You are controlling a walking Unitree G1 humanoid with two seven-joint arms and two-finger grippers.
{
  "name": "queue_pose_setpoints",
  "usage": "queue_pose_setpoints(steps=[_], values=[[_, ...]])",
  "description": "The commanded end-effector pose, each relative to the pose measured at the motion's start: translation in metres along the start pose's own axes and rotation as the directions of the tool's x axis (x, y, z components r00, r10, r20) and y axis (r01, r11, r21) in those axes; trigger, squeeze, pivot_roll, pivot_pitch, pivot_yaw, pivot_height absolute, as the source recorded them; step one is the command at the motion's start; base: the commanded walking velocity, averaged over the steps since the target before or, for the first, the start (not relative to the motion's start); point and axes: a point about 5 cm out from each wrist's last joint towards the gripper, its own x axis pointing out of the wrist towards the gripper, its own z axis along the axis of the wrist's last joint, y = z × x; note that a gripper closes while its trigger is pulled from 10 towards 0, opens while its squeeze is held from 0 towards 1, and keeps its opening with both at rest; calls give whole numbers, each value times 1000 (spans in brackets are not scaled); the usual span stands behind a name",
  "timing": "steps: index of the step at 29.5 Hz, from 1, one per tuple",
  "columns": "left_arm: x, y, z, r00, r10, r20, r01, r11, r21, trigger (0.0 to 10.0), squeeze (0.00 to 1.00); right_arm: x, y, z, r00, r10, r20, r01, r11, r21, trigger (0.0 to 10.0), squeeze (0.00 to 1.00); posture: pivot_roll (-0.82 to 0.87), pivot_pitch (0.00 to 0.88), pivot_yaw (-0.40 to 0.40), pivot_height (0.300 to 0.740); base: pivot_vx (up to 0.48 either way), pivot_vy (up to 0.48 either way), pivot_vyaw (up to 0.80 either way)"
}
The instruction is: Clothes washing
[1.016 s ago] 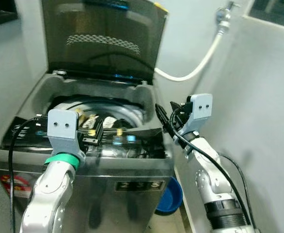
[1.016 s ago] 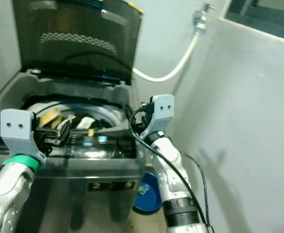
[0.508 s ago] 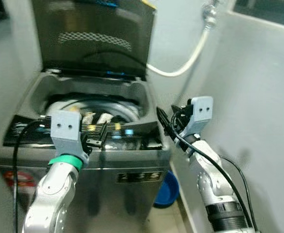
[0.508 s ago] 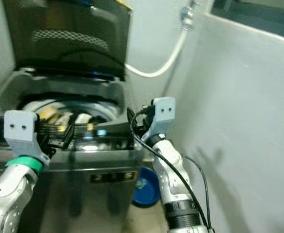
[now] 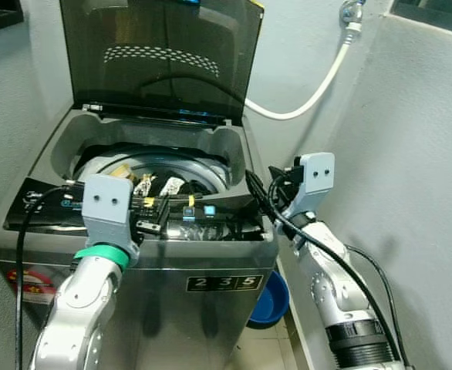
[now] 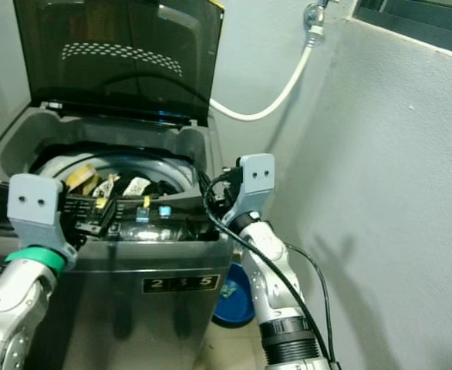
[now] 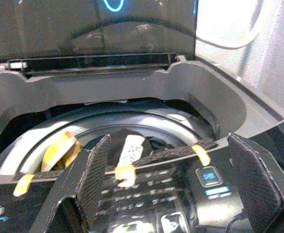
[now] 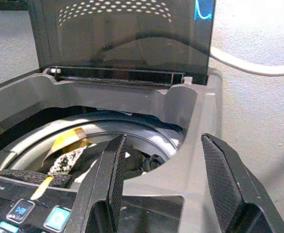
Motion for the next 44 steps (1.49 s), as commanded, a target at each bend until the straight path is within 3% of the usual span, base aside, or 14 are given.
queue_pose_setpoints(steps=[1, 7, 12, 18, 24, 28, 40, 43, 44], values=[[0, 1, 0, 1000, 13, 1, -13, 1000, -12, 10000, 0, 0, 1, 1, 1000, 7, 9, -7, 1000, 15, 10000, 0, 17, 0, -88, 740, 0, 0, 0], [5, 6, 2, 999, 48, 10, -48, 997, -64, 10000, 0, 0, 1, 4, 1000, -5, 18, 5, 1000, 8, 10000, 0, 3, 0, -83, 740, 0, 0, 0], [16, 6, 3, 998, 60, 2, -60, 995, -80, 10000, 0, -1, -5, 6, 999, -39, 38, 41, 996, -75, 10000, 0, 7, 0, -81, 740, 0, 0, 0], [24, 1, 8, 999, 33, 15, -32, 996, -84, 10000, 0, -1, -5, 3, 1000, -24, 12, 25, 1000, -1, 10000, 0, 13, 0, -79, 740, 0, 0, -400], [15, 0, -2, 1000, -13, -15, 12, 998, -55, 10000, 0, -2, 4, 1, 1000, 6, 4, -7, 1000, 6, 10000, 0, 0, 0, -82, 740, 0, 0, -800], [12, -2, -2, 999, -49, 3, 49, 996, -78, 10000, 0, -4, 7, 2, 999, 44, 10, -44, 999, 4, 10000, 0, -22, 0, -79, 740, 0, 0, -800], [13, -6, 0, 997, -74, 12, 75, 994, -77, 10000, 0, -8, 3, 1, 999, 36, 4, -36, 999, 22, 10000, 0, -13, 0, -81, 740, 0, 0, -800], [10, -12, -8, 988, -154, -22, 152, 987, -57, 10000, 0, -17, 5, -6, 996, 92, -22, -90, 995, 50, 10000, 0, -17, 16, -67, 740, 0, 0, -800], [4, -18, -14, 971, -235, -47, 232, 971, -56, 10000, 0, -30, 7, -15, 984, 170, -49, -166, 983, 81, 10000, 0, -18, 22, -54, 740, 0, 0, -800]])
